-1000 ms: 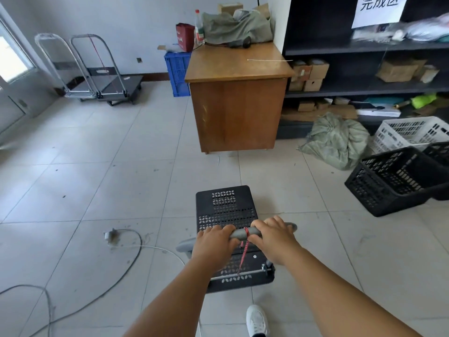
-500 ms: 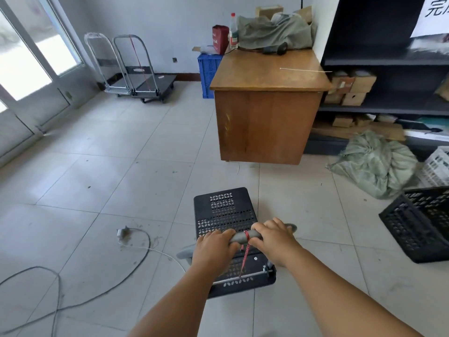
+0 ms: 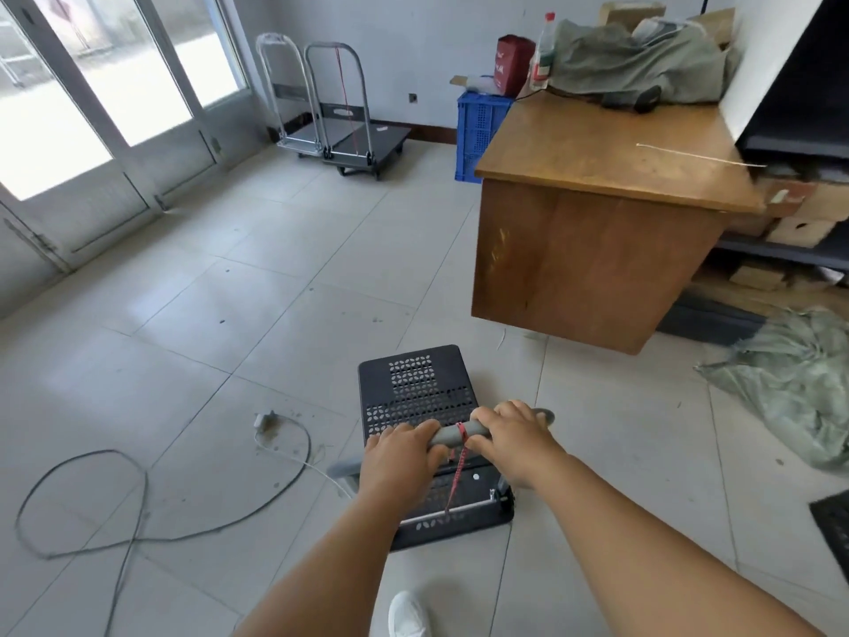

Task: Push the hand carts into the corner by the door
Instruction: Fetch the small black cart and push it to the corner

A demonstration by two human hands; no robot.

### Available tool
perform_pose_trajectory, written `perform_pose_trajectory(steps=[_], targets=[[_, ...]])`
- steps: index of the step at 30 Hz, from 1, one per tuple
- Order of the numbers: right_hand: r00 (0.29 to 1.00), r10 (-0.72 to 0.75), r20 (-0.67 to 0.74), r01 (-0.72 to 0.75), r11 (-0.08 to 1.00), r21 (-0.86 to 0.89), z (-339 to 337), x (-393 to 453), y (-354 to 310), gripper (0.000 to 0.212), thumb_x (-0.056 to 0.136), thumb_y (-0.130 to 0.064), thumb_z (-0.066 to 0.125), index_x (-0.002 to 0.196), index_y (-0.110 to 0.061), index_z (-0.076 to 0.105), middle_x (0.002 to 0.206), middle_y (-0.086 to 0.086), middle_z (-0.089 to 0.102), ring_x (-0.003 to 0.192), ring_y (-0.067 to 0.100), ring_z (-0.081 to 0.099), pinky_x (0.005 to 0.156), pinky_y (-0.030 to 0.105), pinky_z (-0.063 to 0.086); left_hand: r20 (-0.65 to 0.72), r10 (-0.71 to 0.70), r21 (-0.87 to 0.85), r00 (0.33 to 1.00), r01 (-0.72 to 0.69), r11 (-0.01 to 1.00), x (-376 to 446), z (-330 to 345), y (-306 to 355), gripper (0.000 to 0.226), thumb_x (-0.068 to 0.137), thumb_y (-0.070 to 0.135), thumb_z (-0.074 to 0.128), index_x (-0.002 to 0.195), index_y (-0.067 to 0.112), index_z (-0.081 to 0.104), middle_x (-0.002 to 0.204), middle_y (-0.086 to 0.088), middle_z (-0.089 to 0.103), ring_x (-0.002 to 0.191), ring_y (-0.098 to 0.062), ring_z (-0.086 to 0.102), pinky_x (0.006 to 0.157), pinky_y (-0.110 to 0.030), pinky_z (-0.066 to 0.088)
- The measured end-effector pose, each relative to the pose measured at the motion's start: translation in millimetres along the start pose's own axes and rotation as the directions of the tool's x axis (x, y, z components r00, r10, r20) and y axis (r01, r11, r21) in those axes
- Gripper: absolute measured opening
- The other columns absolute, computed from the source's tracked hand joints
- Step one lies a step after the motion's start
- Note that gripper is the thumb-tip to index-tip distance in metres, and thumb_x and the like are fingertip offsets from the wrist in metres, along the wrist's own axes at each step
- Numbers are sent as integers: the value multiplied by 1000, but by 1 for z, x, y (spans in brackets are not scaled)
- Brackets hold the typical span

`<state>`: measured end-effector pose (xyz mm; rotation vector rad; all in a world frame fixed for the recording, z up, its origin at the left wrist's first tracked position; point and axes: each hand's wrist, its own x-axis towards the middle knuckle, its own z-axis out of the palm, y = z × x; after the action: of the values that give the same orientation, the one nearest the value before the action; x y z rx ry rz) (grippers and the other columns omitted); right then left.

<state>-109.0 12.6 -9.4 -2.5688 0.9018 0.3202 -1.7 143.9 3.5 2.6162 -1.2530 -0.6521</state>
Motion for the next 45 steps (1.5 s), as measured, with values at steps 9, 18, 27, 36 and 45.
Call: perform_pose_trajectory(steps=[9,18,27,36,45], targets=[[999,-34,5,34,999,-4,-30,109,-29,33,96,-48,40,124,-32,46,126,0,49,124,22,36,102,41,31,-24,-56,5,998,56,998,95,-40,-41,31,97,42,39,125,32,48,118,-2,59,113,-25,51,101,-39,32],[999,-38,-26,38,999,4,-61,211,-49,30,96,-50,40,119,-33,47,123,-1,51,121,21,38,99,40,32,-42,-169,-24,985,169,985,184,-81,-61,31,98,42,35,127,35,44,124,1,53,121,-27,41,110,-49,24],[994,-83,-67,86,995,57,-104,340,-46,32,93,-51,46,118,-31,50,122,-3,53,122,20,39,103,41,32,-85,-197,-35,977,195,980,307,-128,-75,31,97,41,37,126,35,46,120,-2,56,116,-27,45,106,-46,30],[984,-169,-54,171,984,41,-159,471,-38,30,93,-48,48,115,-28,54,117,-2,58,116,21,44,97,44,39,-93,-233,-75,968,227,971,431,-177,-83,28,96,40,42,122,34,52,114,1,59,113,-25,50,105,-45,31],[981,-185,-62,188,981,38,-208,590,-42,24,95,-41,49,111,-24,54,113,1,59,113,22,46,93,41,39,-104,-219,-47,970,215,975,551,-224,-97,23,97,37,42,116,30,53,111,-2,60,110,-27,52,103,-47,33]])
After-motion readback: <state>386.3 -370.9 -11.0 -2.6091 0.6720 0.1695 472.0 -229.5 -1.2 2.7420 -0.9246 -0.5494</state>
